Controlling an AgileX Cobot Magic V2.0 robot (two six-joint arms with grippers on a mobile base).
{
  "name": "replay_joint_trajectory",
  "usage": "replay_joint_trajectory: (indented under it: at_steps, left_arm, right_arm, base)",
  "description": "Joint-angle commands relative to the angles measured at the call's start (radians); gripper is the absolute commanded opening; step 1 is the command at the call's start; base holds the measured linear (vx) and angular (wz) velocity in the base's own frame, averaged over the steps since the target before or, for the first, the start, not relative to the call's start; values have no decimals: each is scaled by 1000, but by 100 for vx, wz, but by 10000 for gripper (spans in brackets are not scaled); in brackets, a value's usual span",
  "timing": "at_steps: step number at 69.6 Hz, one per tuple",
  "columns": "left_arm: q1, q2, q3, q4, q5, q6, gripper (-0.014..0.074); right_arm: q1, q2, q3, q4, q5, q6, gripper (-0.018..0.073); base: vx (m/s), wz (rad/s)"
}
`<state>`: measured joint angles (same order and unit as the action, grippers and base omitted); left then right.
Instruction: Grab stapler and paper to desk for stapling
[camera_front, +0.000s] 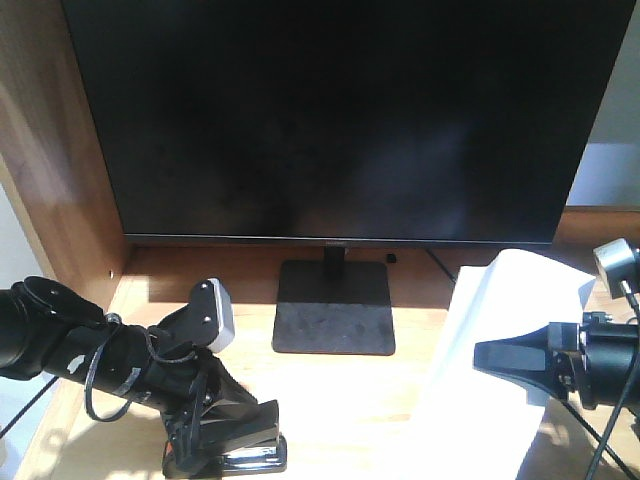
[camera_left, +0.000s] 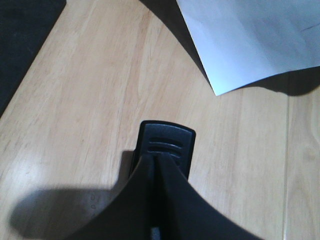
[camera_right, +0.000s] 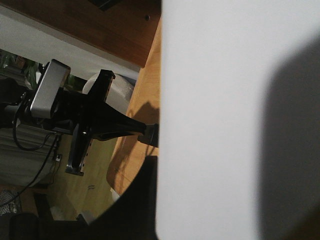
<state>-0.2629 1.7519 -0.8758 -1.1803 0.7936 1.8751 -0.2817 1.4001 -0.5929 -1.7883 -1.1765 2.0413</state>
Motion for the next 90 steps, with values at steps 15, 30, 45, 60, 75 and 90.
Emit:
replay_joint_trajectory:
  at_steps: [15, 30, 45, 60, 75, 90]
  left_arm:
    - [2, -39, -22, -42, 29, -2, -6]
    - [2, -39, -22, -42, 29, -2, -6]
    - [2, -39, -22, -42, 29, -2, -6]
    - [2, -39, -22, -42, 29, -2, -6]
    - [2, -39, -22, -42, 29, -2, -6]
    - [2, -39, -22, -42, 29, -2, -6]
  right_arm:
    - [179, 14, -7, 5, -163, -11, -2]
    - [274, 111, -7, 4, -154, -48, -2]
    - [270, 217, -7, 4, -48, -94, -2]
    - [270, 298, -7, 4, 42, -184, -2]
    - [273, 354, -7, 13, 36, -295, -2]
    - [273, 360, -7, 76, -21, -432, -2]
  base:
    - [0, 0]
    - [0, 0]
    - [0, 0]
    - [0, 0]
    - [0, 0]
    - [0, 0]
